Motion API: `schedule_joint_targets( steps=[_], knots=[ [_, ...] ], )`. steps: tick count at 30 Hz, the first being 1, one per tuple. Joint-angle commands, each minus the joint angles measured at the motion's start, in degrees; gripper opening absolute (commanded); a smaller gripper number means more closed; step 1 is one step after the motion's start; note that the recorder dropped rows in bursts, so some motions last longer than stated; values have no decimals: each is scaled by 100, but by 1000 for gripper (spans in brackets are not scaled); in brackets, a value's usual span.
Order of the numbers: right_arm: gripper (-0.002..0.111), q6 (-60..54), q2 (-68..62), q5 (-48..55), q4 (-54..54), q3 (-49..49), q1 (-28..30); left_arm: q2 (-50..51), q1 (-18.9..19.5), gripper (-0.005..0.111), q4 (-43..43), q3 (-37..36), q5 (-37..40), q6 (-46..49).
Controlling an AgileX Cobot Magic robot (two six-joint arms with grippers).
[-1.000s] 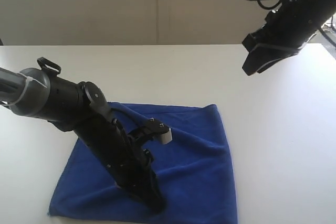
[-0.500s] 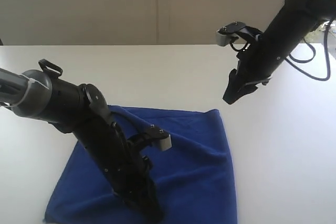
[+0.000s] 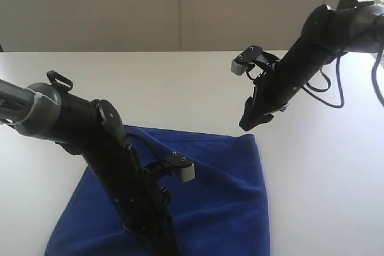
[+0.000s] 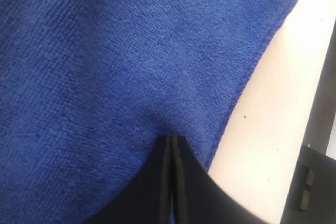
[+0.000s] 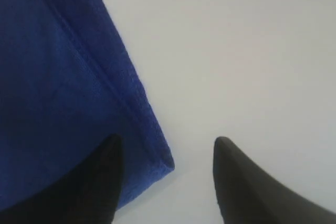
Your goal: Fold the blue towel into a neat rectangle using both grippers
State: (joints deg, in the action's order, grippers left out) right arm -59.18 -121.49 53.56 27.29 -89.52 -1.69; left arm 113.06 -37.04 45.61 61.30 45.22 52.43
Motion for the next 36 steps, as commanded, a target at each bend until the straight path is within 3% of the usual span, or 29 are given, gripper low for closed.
schedule_joint_targets(
  steps=[1, 27, 36],
  knots=[
    [50, -106, -90, -7, 212, -42, -4, 23, -25, 0, -114, -61, -3, 13],
    [50, -639, -501, 407, 445, -312, -28, -462, -25, 0, -28, -56, -8, 13],
    [42, -810, -501, 601, 483, -312, -54, -462, -25, 0, -28, -56, -465, 1]
  ],
)
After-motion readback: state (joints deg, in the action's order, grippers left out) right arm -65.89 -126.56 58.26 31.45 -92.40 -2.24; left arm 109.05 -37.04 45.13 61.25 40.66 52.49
